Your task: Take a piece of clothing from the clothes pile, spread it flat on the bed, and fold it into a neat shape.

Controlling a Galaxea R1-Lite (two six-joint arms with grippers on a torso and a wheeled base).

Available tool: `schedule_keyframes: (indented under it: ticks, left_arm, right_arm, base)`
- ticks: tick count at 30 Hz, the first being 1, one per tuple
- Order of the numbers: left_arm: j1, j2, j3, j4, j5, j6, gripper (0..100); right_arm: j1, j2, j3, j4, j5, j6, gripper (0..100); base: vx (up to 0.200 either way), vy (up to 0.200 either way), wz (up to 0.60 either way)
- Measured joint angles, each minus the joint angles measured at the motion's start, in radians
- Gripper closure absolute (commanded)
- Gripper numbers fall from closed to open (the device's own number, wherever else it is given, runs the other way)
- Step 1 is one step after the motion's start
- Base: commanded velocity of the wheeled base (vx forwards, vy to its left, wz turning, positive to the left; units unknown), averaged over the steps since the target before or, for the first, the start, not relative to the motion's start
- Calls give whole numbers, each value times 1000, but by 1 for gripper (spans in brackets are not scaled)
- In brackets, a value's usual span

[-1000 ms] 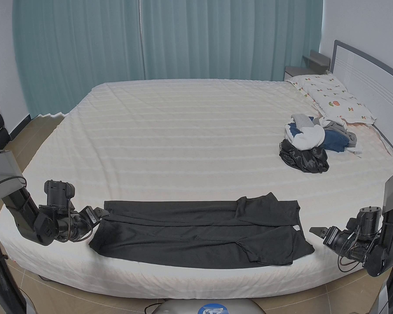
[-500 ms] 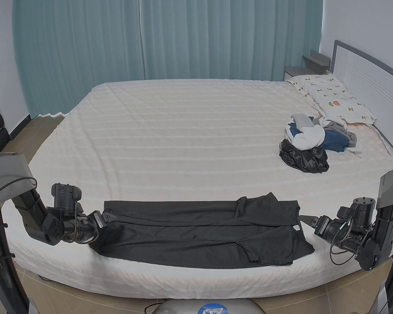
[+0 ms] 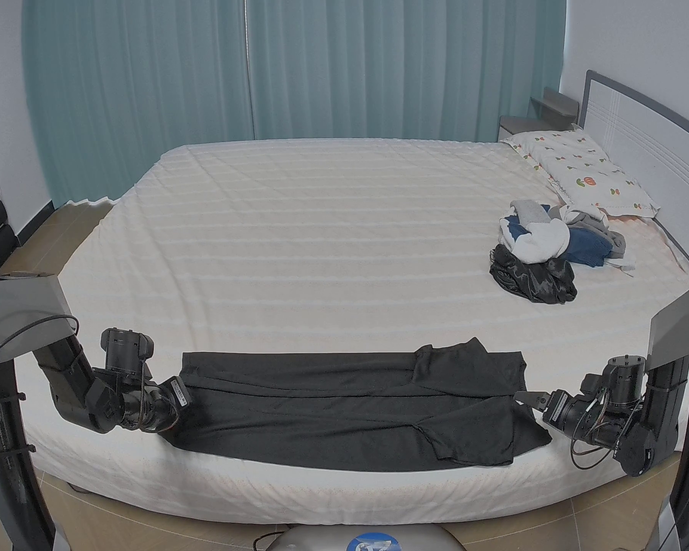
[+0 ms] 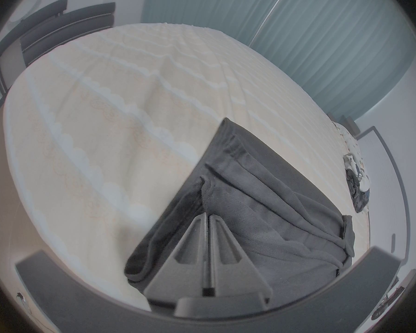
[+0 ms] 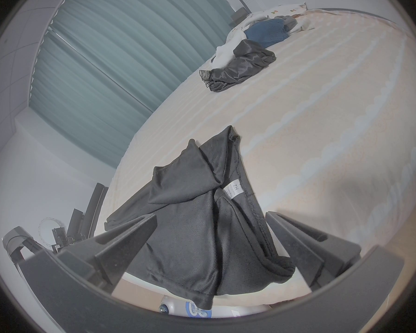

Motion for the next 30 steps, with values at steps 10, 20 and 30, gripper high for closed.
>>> schedule_keyframes:
  ticks: [10, 20, 30]
  left_arm:
    - [18, 0, 6, 0, 27, -15, 100]
    - [18, 1, 2, -2, 26, -40, 100]
    - [13, 4, 8, -2, 23, -43, 100]
  right_arm:
    - [9, 0, 5, 0, 3, -3, 0]
    - [36, -1, 3, 0, 33, -5, 0]
    - [51, 27, -69, 0, 29, -43, 0]
  base:
    - [0, 0, 0]
    - [0, 0, 0]
    - [0, 0, 0]
